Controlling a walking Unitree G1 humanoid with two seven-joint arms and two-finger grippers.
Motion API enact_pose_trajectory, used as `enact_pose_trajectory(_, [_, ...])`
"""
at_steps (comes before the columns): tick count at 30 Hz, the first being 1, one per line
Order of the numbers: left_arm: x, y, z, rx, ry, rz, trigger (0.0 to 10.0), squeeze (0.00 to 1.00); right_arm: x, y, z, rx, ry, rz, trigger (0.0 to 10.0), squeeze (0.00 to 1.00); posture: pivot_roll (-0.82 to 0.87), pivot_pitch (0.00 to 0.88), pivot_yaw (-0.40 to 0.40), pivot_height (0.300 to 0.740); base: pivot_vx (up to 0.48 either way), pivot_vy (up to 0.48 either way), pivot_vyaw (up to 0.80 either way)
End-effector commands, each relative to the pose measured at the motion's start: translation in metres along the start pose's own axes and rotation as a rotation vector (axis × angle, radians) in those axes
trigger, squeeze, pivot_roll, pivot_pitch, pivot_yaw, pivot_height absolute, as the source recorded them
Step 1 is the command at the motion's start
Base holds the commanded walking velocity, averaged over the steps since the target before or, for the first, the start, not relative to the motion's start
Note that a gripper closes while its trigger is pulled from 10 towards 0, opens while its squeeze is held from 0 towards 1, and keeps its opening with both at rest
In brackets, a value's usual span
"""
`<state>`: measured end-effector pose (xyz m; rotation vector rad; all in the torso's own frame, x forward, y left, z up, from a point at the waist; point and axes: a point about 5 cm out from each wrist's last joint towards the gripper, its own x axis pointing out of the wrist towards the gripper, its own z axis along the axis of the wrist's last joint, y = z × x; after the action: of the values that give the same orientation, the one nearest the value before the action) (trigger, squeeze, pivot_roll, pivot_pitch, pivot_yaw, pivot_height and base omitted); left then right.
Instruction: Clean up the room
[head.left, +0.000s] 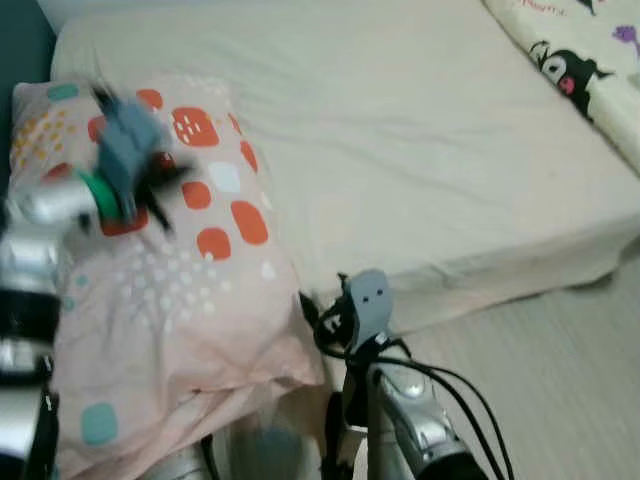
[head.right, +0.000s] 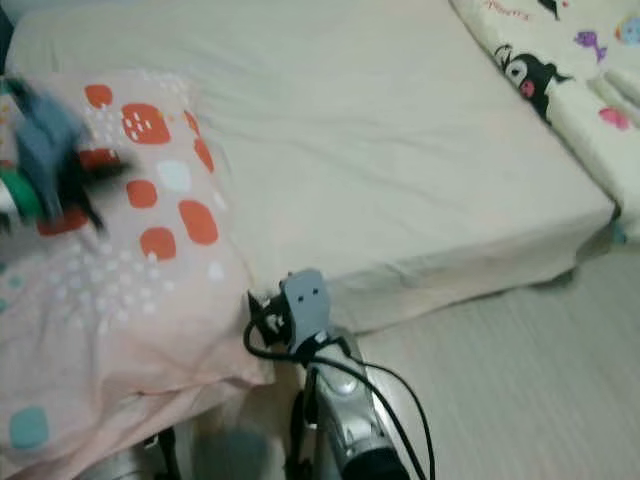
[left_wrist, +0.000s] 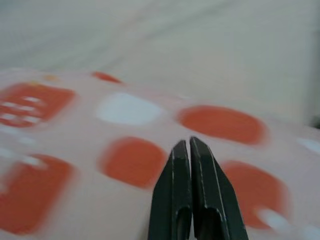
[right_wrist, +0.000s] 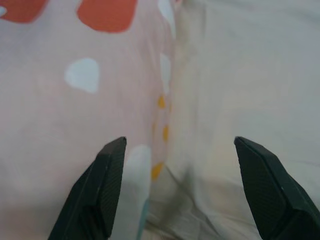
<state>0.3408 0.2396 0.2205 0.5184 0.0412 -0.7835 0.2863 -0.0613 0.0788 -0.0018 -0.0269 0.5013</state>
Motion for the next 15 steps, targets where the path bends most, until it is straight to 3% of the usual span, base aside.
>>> enact_pose_trajectory(1, [-0.015,0.002,0.014,0.027,-0.052,-0.057,0.0,0.00,-0.006,-0.002,-0.008,0.007,0.028,-0.014,10.0,0.00,0.05,0.243,-0.044,0.539,0.000,0.000,0.00])
enact_pose_trajectory(5, [-0.020,-0.001,0.012,0.019,-0.052,-0.066,0.0,0.00,-0.007,-0.003,-0.009,0.006,0.030,-0.016,10.0,0.00,0.05,0.242,-0.045,0.539,0.000,0.000,0.00])
enact_pose_trajectory(6, [-0.042,-0.006,-0.001,0.047,0.080,-0.147,0.0,0.00,-0.009,-0.003,-0.010,0.005,0.034,-0.014,10.0,0.00,0.06,0.236,-0.052,0.539,0.000,0.000,0.00])
enact_pose_trajectory(7, [-0.042,-0.006,-0.001,0.047,0.080,-0.147,0.0,0.00,-0.009,-0.003,-0.010,0.005,0.034,-0.014,10.0,0.00,0.06,0.236,-0.052,0.539,0.000,0.000,0.00])
enact_pose_trajectory(9, [-0.077,-0.021,-0.023,0.046,0.311,-0.306,0.0,0.00,-0.010,-0.001,-0.013,0.005,0.041,-0.003,10.0,0.00,0.07,0.238,-0.059,0.539,0.000,0.000,0.00])
enact_pose_trajectory(10, [-0.077,-0.021,-0.023,0.046,0.311,-0.306,0.0,0.00,-0.010,-0.001,-0.013,0.005,0.041,-0.003,10.0,0.00,0.07,0.238,-0.059,0.539,0.000,0.000,0.00])
enact_pose_trajectory(12, [-0.093,-0.037,-0.038,0.031,0.447,-0.403,0.0,0.00,-0.008,0.001,-0.013,0.006,0.046,0.006,10.0,0.00,0.08,0.244,-0.061,0.539,0.000,0.000,0.00])
enact_pose_trajectory(15, [-0.095,-0.045,-0.044,0.028,0.475,-0.432,0.0,0.00,-0.006,0.002,-0.013,0.005,0.046,0.009,10.0,0.00,0.08,0.247,-0.061,0.539,0.000,0.000,0.00])
